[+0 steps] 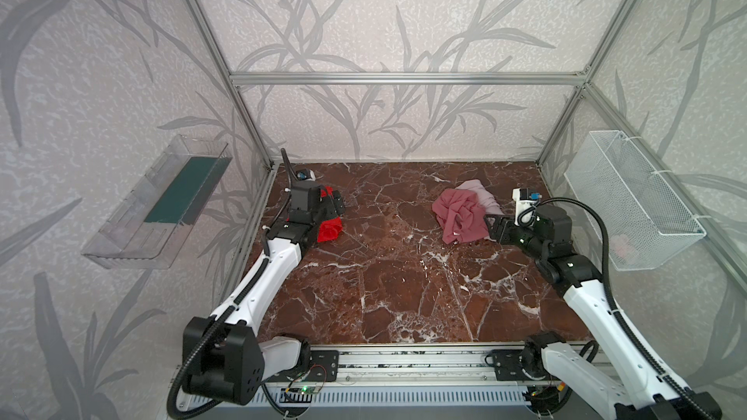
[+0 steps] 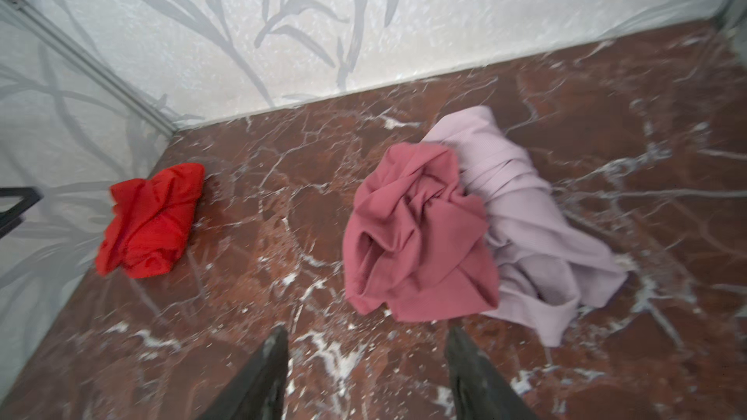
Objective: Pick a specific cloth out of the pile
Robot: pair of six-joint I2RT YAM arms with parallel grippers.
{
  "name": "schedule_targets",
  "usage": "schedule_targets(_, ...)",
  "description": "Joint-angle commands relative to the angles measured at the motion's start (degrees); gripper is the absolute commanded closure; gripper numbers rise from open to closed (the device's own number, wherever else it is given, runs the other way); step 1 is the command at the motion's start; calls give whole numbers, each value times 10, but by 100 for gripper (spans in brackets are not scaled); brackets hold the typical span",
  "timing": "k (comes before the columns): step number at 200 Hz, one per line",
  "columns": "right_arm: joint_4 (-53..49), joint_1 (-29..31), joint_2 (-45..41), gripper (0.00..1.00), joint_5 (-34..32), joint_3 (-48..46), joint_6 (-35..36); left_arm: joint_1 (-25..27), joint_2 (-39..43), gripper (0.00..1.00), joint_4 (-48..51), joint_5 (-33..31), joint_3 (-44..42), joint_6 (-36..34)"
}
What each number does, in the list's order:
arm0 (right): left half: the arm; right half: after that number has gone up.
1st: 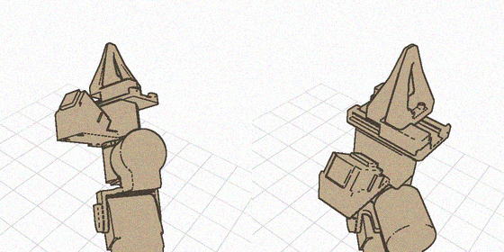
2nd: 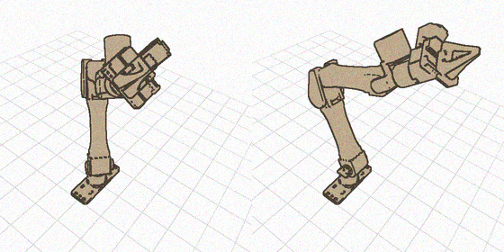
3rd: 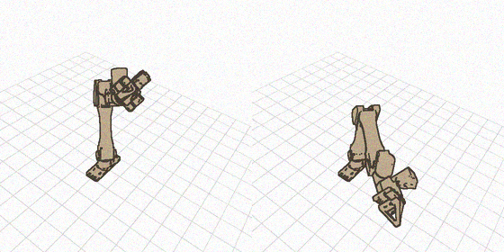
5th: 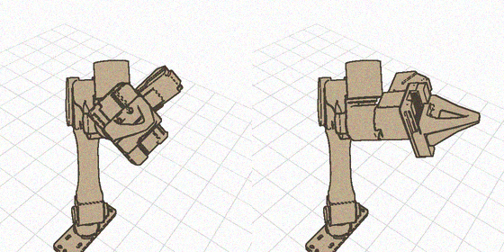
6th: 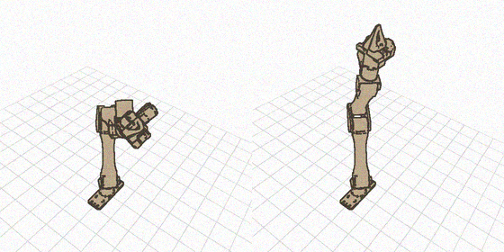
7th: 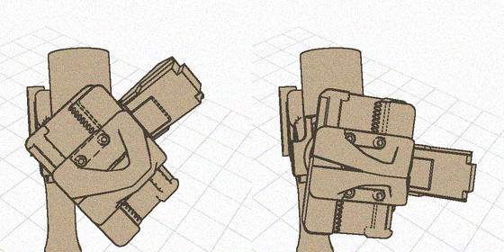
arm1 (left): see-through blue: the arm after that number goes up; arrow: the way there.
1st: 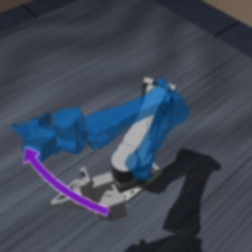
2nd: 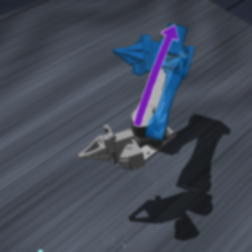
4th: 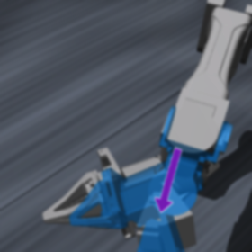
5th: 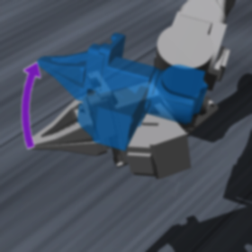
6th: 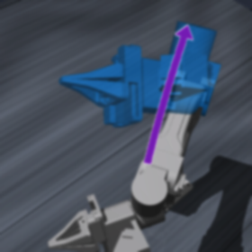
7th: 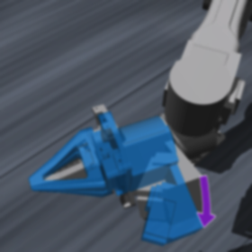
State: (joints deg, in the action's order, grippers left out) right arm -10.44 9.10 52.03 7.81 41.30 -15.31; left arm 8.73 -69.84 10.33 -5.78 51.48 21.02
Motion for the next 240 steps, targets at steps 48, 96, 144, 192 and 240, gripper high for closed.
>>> schedule_targets(48, 510, -5, 167, 33, -231, -243, 180, -21, 53, 1, -238, -133, -206, -118)
schedule_targets(96, 799, -3, 321, 25, -200, -296, 202, -65, 27, 1, -381, -153, -270, -144)
schedule_targets(144, 878, 1, 416, 17, -170, -293, 216, -91, -107, 1, -542, -91, -286, -167)
schedule_targets(192, 714, 0, 394, 13, -175, -220, 213, -99, -198, 1, -661, -54, -307, -171)
schedule_targets(240, 742, 1, 395, 1, -173, -232, 215, -99, -199, 1, -663, -55, -308, -174)
